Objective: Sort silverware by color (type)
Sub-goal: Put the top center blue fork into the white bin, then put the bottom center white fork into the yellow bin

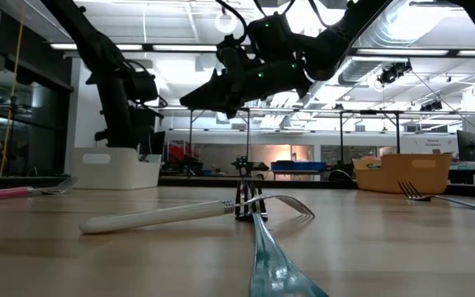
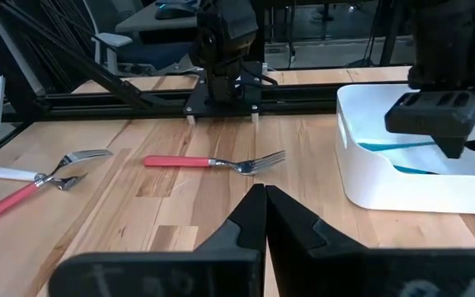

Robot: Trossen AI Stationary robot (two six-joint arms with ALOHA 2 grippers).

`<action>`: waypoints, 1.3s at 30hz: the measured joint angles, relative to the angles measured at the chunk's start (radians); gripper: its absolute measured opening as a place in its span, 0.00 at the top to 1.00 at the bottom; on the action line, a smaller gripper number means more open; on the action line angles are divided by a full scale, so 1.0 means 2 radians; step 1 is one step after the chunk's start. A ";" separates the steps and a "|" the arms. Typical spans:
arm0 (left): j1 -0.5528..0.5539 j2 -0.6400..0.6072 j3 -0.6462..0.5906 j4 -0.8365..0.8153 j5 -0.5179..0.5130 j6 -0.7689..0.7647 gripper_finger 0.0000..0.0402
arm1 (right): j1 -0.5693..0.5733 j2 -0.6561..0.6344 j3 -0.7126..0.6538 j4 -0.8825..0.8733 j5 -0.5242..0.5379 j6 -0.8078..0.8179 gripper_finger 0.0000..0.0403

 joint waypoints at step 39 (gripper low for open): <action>-0.261 -0.340 -0.331 0.510 -0.046 -0.002 0.99 | 0.020 0.000 0.000 0.000 0.034 -0.040 1.00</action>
